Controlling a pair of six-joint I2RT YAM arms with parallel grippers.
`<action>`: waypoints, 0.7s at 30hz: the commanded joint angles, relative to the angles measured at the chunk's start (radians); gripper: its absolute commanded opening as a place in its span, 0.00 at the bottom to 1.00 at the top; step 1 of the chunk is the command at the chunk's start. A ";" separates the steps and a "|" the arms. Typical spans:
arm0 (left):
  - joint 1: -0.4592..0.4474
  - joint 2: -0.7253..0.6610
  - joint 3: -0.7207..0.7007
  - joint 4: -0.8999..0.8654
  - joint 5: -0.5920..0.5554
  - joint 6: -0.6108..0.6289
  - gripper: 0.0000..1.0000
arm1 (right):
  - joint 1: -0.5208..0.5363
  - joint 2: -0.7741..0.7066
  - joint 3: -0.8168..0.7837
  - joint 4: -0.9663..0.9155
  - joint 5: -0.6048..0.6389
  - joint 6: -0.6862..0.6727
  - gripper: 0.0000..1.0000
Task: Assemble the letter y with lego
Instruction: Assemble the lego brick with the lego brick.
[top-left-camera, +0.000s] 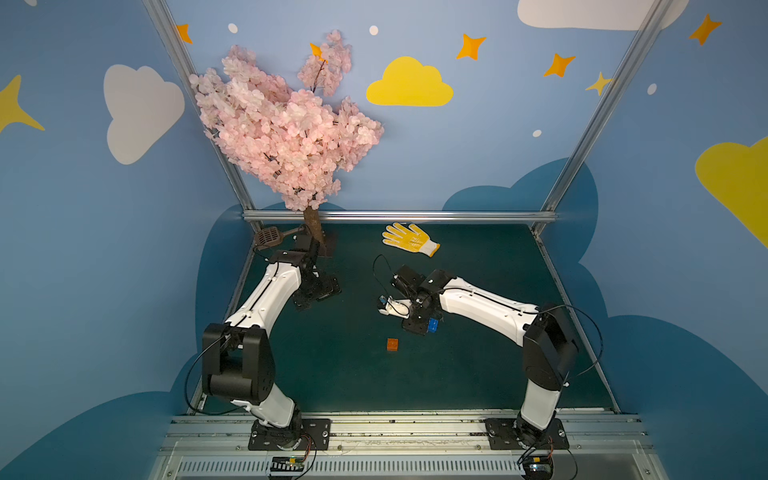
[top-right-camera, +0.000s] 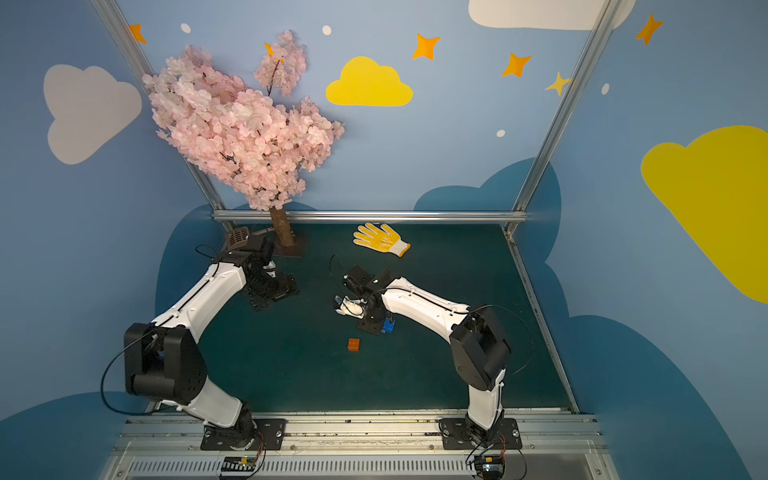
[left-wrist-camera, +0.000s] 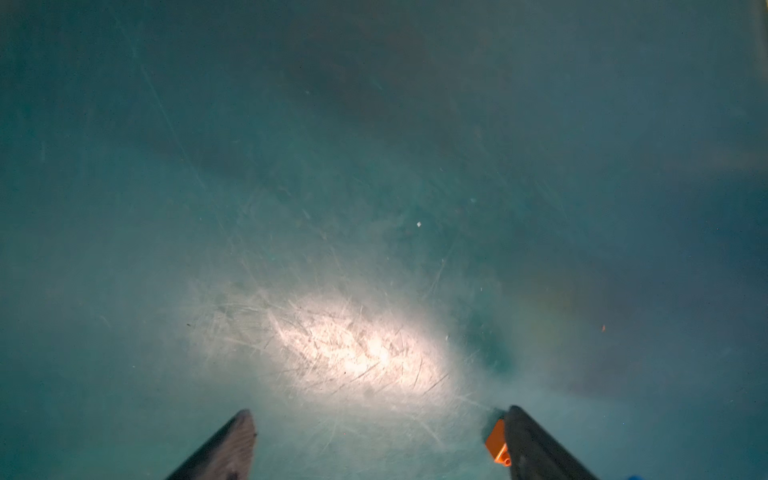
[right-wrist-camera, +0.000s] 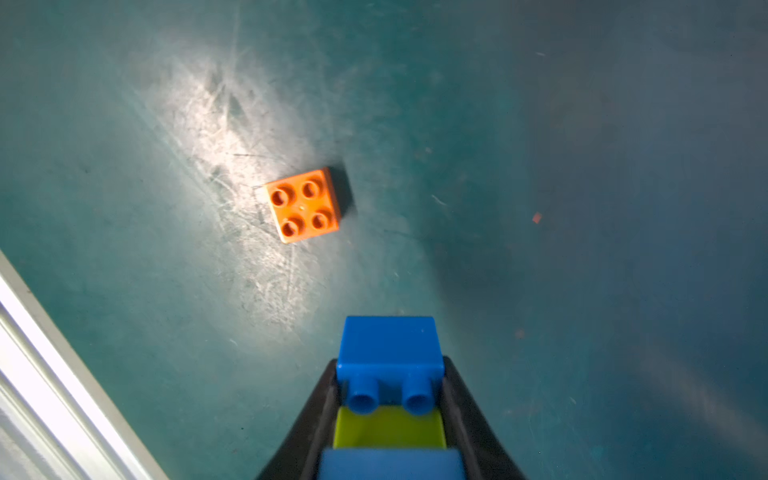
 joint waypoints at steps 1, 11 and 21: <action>0.030 0.062 0.060 -0.040 0.083 0.088 1.00 | 0.043 0.029 0.028 -0.016 0.023 -0.067 0.03; 0.042 0.081 0.009 0.015 0.071 0.090 1.00 | 0.110 0.073 0.029 -0.019 0.035 -0.096 0.02; 0.053 0.081 0.003 0.018 0.082 0.082 1.00 | 0.118 0.139 0.064 -0.034 0.034 -0.108 0.02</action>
